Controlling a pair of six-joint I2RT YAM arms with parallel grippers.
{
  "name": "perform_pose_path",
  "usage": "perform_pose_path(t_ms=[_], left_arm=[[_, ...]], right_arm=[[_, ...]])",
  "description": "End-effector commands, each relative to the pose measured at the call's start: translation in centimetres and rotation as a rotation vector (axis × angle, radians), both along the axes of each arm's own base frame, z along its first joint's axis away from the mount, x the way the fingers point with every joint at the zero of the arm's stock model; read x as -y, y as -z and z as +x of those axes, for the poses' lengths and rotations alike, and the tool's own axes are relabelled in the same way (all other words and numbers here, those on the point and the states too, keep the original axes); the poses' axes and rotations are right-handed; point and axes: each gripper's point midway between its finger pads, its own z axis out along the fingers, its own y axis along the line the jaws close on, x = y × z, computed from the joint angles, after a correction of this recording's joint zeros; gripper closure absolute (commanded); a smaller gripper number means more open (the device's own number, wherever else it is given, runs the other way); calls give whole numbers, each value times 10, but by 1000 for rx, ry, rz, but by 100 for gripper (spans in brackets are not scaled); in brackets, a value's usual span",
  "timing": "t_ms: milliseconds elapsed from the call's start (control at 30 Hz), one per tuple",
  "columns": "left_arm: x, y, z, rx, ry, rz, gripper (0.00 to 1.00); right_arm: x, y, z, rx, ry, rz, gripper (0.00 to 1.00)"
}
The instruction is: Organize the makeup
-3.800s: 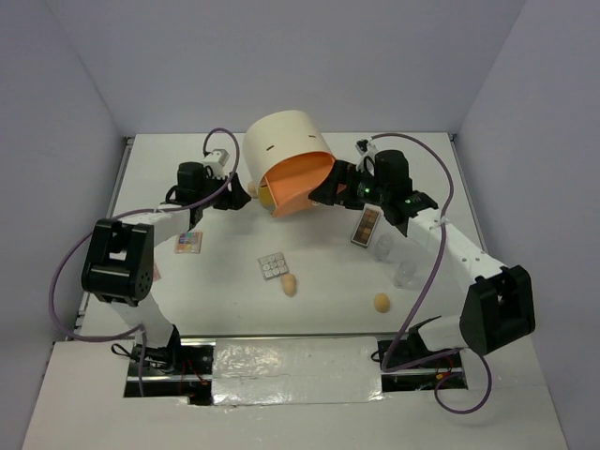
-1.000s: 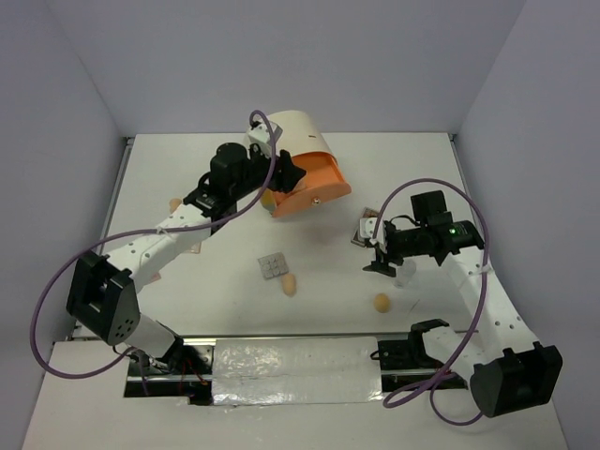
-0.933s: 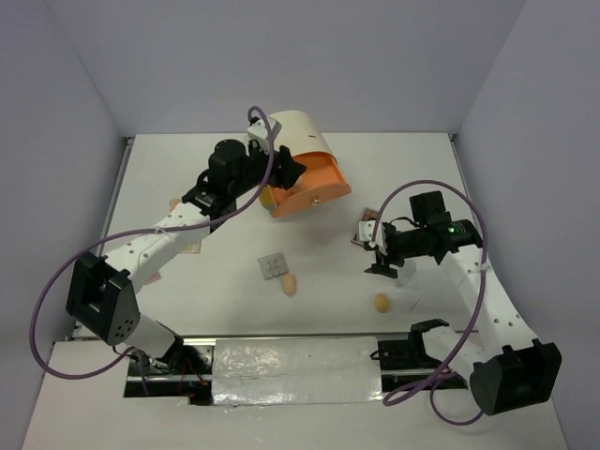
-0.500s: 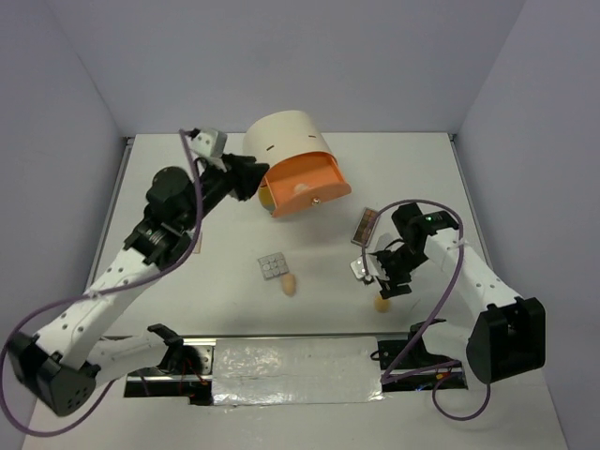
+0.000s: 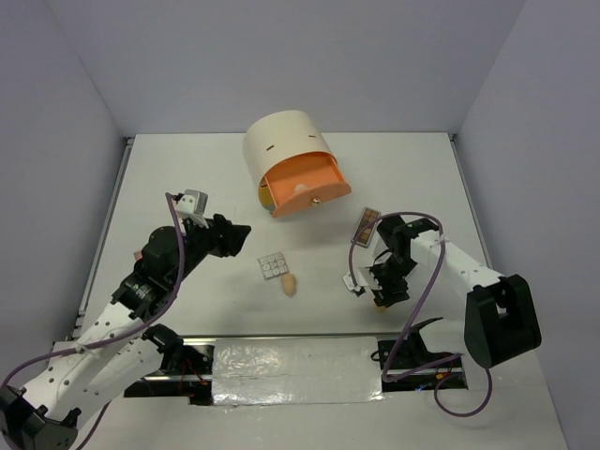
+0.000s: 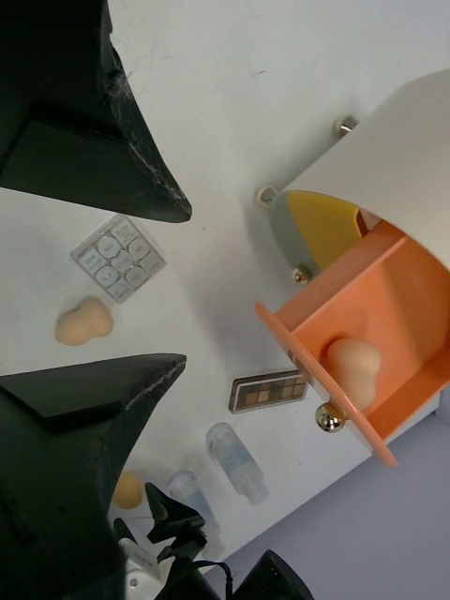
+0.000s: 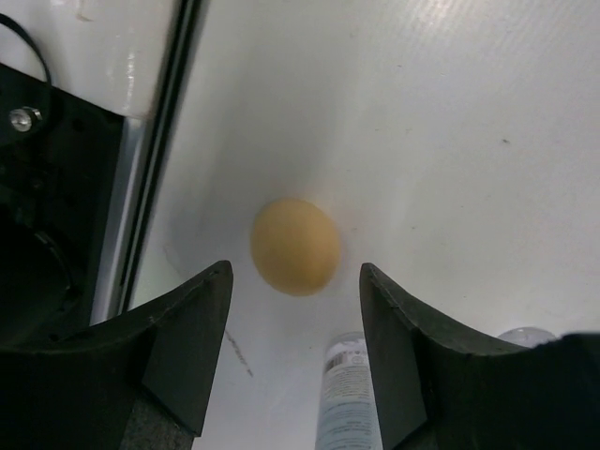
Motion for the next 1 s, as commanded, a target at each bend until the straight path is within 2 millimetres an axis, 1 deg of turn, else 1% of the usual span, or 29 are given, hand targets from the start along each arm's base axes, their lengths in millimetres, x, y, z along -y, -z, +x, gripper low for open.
perform_pose_path(t_ms=[0, 67, 133, 267, 333, 367, 400, 433, 467, 500, 533, 567, 600, 633, 667, 700, 733, 767, 800, 833, 867, 900, 933, 967], left_arm=[[3, -8, 0, 8, 3, -42, 30], [6, -1, 0, -10, 16, -33, 31], [11, 7, 0, -30, 38, -27, 32], [18, 21, 1, -65, 63, -29, 32], [22, 31, 0, -87, 82, -27, 32], [24, 35, 0, -97, 89, -27, 32], [26, 37, 0, -105, 97, -31, 32], [28, 44, -3, -118, 116, -28, 32], [30, 46, -3, -121, 125, -29, 32], [32, 55, -5, -143, 142, -25, 33], [33, 59, -6, -151, 146, -23, 33], [35, 63, -6, -160, 150, -28, 34], [35, 70, -8, -173, 153, -25, 35], [37, 73, -10, -178, 163, -27, 35], [39, 76, -11, -186, 173, -27, 35], [42, 81, -11, -201, 176, -20, 35], [46, 84, -14, -210, 194, -12, 35], [49, 91, -14, -230, 194, 2, 35], [52, 92, -14, -237, 202, 12, 35], [58, 95, -18, -247, 220, 21, 35], [60, 103, -17, -271, 217, 38, 35], [63, 102, -16, -273, 218, 42, 34], [68, 105, -19, -280, 229, 47, 34], [70, 108, -19, -290, 229, 54, 34]], right_arm=[[-5, 8, 13, 34, 22, -11, 37], [-6, 11, 14, 34, 21, -13, 40], [-7, 14, 14, 34, 23, -18, 44], [-1, 23, 5, 7, 16, -47, 54], [0, 24, 0, -5, 10, -49, 59], [-1, 20, -6, -24, 5, -38, 65], [-2, 18, -9, -34, -1, -28, 67], [-5, 15, -8, -29, 2, -11, 70], [-9, 6, -9, -25, -2, 17, 79], [-13, 1, -7, -19, 7, 34, 84], [-18, -6, -5, -9, 21, 60, 87], [-28, -21, 4, 26, 35, 117, 92], [-35, -30, 8, 41, 42, 149, 94], [-42, -40, 13, 53, 56, 183, 96], [-52, -60, 25, 81, 99, 229, 98], [-65, -76, 27, 70, 113, 302, 99], [-77, -101, 41, 99, 131, 361, 100], [-86, -116, 46, 71, 201, 400, 100], [-100, -135, 50, 45, 232, 477, 100], [-112, -163, 64, 63, 269, 540, 100], [-123, -183, 76, 37, 368, 598, 100], [-130, -200, 85, 37, 412, 648, 100], [-137, -222, 95, 53, 457, 700, 100], [-145, -249, 118, 128, 488, 792, 100]])
